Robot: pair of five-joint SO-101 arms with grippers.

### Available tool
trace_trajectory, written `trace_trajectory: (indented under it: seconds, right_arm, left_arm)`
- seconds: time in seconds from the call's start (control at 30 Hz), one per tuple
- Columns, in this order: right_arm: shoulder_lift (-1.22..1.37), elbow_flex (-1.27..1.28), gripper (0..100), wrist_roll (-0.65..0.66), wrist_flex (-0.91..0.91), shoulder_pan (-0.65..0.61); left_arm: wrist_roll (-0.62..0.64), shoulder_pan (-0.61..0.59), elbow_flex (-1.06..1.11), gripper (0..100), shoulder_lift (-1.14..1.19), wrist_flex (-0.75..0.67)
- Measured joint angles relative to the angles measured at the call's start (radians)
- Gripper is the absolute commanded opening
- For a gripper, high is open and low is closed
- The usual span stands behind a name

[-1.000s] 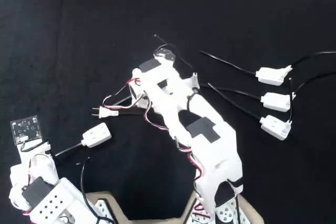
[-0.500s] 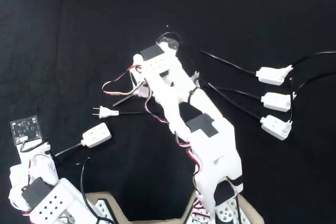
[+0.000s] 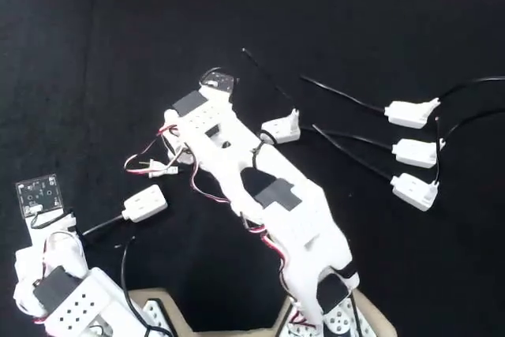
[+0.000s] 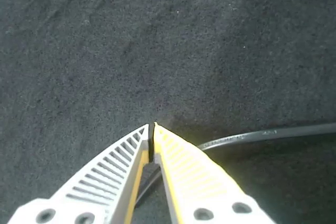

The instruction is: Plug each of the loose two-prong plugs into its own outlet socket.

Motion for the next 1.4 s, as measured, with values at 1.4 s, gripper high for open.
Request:
trace_trajectory:
  seconds: [1.4]
  right_arm:
    - [-0.058, 0.041, 10.6, -0.199, -0.129, 0.048]
  left_arm:
    - [0.000, 0.000, 0.000, 4, 0.000, 0.012]
